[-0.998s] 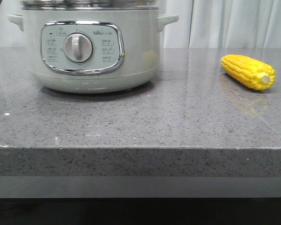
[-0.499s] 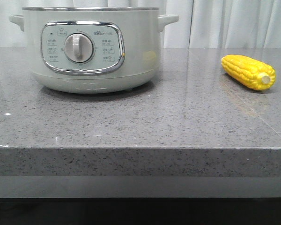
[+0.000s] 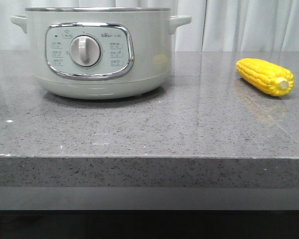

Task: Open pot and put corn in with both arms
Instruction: 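Lift the glass lid off the pot with the left gripper, then lower the right gripper over the yellow corn cob and close it, then lift the corn cob with the right gripper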

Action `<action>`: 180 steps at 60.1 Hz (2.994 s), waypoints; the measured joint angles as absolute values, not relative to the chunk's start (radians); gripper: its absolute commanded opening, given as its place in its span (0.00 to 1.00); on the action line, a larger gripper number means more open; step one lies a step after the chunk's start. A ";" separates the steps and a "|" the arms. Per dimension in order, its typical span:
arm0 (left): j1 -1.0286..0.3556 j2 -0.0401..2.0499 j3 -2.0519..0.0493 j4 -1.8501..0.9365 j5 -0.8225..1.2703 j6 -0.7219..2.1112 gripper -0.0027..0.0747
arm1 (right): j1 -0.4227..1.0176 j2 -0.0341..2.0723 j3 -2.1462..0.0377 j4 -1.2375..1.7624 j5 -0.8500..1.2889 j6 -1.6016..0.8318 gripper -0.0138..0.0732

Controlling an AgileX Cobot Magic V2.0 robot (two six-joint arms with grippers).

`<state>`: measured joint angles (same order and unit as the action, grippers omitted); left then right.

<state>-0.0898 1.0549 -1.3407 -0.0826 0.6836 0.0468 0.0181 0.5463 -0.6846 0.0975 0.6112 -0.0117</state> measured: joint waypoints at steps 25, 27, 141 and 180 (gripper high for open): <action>-0.090 0.774 -1.069 -0.123 0.696 0.047 0.22 | 0.022 0.658 -0.740 0.117 0.635 -0.012 0.84; -0.090 0.755 -1.057 -0.126 0.696 0.047 0.22 | 0.024 0.682 -0.760 0.121 0.645 -0.012 0.84; -0.090 0.784 -1.039 -0.131 0.718 0.047 0.22 | 0.064 1.815 -1.482 0.207 0.867 -0.038 0.53; -0.090 0.812 -1.039 -0.131 0.689 0.047 0.22 | 0.064 1.618 -1.550 0.209 0.970 -0.040 0.53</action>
<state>-0.0898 0.8118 -1.0393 -0.1305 0.6890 0.0468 0.0637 1.6178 -1.5500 0.2090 0.9703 -0.0396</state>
